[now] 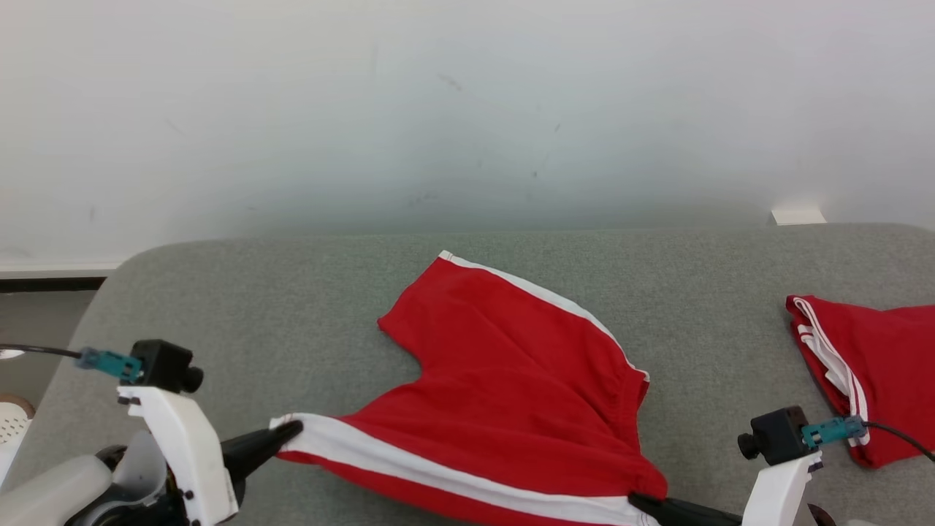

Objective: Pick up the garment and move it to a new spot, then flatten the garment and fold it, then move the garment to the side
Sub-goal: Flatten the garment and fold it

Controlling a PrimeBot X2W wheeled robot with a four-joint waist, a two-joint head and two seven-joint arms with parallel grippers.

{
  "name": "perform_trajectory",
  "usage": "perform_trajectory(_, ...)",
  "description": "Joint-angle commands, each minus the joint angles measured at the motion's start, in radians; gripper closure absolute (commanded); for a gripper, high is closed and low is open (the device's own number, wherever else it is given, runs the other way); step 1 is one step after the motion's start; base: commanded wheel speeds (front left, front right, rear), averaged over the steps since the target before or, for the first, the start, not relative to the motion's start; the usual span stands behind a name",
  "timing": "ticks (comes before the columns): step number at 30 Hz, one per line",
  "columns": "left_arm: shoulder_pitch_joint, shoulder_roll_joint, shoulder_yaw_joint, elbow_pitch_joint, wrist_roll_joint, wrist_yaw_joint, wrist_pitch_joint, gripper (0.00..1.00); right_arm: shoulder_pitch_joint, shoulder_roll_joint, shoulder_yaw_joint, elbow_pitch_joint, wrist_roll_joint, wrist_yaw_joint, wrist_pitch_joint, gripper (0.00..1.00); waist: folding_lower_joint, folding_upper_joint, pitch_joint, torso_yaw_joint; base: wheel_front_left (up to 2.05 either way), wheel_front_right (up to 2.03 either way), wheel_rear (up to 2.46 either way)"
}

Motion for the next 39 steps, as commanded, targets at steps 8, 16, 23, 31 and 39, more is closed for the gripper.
perform_trajectory(8,-0.047,0.028,0.032,-0.057,0.002,0.043,0.012,1.00,0.011,0.019,-0.049,-0.019,0.047,-0.002,-0.046,1.00,0.0003,-0.0001,0.020,-0.011,0.00,0.00,0.00)
perform_trajectory(16,-0.221,-0.041,0.075,0.089,0.014,0.008,0.100,1.00,-0.037,0.086,-0.159,0.019,0.134,-0.002,-0.091,1.00,0.0003,-0.0001,0.128,-0.035,0.00,0.00,0.00)
perform_trajectory(23,-0.383,-0.092,0.115,0.261,0.030,-0.027,0.157,1.00,-0.078,0.169,-0.281,0.036,0.205,-0.002,-0.114,1.00,0.0003,-0.0001,0.259,-0.089,0.00,0.00,0.00)
perform_trajectory(31,-0.513,-0.137,0.136,0.393,0.067,-0.054,0.170,1.00,-0.102,0.281,-0.374,0.091,0.228,-0.002,-0.070,1.00,0.0003,-0.0001,0.374,-0.156,0.00,0.00,0.00)
perform_trajectory(39,-0.613,-0.168,0.130,0.496,0.103,-0.062,0.190,1.00,-0.144,0.380,-0.433,0.155,0.182,-0.002,-0.046,1.00,0.0003,-0.0001,0.466,-0.217,0.00,0.00,0.00)
